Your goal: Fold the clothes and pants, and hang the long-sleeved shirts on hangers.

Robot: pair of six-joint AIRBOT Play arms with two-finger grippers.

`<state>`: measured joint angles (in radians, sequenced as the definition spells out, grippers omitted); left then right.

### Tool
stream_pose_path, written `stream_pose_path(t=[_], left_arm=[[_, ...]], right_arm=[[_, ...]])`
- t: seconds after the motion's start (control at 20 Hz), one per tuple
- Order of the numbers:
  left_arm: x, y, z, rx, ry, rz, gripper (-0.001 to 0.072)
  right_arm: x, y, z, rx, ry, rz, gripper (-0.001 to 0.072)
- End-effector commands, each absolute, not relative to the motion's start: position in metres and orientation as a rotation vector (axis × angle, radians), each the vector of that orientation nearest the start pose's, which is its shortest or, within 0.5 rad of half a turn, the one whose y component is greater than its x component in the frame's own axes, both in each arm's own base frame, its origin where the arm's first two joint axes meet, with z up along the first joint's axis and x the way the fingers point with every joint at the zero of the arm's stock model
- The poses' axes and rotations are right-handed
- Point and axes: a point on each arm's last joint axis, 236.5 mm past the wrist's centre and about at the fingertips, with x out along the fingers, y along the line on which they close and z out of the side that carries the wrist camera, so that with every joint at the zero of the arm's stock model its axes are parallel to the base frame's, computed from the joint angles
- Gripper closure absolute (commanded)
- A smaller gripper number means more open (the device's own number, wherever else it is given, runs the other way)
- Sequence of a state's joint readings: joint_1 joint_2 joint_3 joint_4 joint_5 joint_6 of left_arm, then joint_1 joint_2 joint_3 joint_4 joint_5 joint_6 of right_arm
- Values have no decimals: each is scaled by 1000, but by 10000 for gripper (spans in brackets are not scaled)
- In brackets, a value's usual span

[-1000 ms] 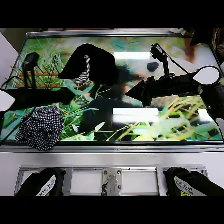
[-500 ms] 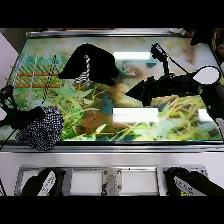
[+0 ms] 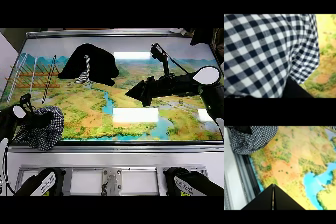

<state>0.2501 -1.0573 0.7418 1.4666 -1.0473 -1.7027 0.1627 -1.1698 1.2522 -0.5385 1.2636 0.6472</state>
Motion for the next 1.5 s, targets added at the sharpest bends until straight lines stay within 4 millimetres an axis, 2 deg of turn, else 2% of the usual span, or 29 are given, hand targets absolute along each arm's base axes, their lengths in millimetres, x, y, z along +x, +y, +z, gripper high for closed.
stream_pose_path(t=[0.0,0.1,0.15,0.2,0.3,0.4,0.5,0.55,0.6,0.7,0.8,0.85,1.0,1.05,1.15,1.25,1.35,1.4,1.45], left_arm=[[305,25,-10,-322,1264,170,696],[326,-11,65,-239,1084,45,696],[330,-32,102,-205,994,-22,696],[330,-59,148,-167,876,-113,696],[317,-109,227,-130,659,-285,696],[292,-152,293,-146,478,-445,696],[269,-183,332,-172,383,-572,696],[260,-194,339,-169,373,-618,696],[254,-206,342,-165,381,-656,696],[252,-224,337,-163,433,-693,696],[259,-247,323,-145,495,-718,696],[265,-262,312,-132,526,-732,696],[288,-319,266,-106,605,-771,696],[297,-339,248,-95,626,-781,696],[318,-367,209,-78,667,-775,674],[345,-370,177,-76,727,-721,38],[372,-342,153,-78,830,-618,16],[380,-321,142,-73,885,-566,16],[382,-298,128,-65,943,-516,16]], right_arm=[[330,251,184,-1,645,1205,697],[333,250,185,0,637,1194,696],[338,249,186,3,624,1174,697],[349,248,189,8,599,1138,697],[368,244,191,19,558,1072,696],[373,244,190,31,555,1061,697],[367,253,201,105,543,1104,697],[362,257,206,132,540,1134,697],[365,255,208,118,523,1122,698],[383,230,208,75,504,1013,699],[405,181,210,27,503,812,699],[413,150,211,-5,508,695,700],[417,65,212,-22,564,388,699],[414,42,211,-11,586,307,699],[408,6,203,-2,635,188,698],[403,-12,194,14,679,147,696],[398,-17,181,28,732,143,685],[394,-16,172,35,775,155,614],[390,-13,162,41,816,170,374]])
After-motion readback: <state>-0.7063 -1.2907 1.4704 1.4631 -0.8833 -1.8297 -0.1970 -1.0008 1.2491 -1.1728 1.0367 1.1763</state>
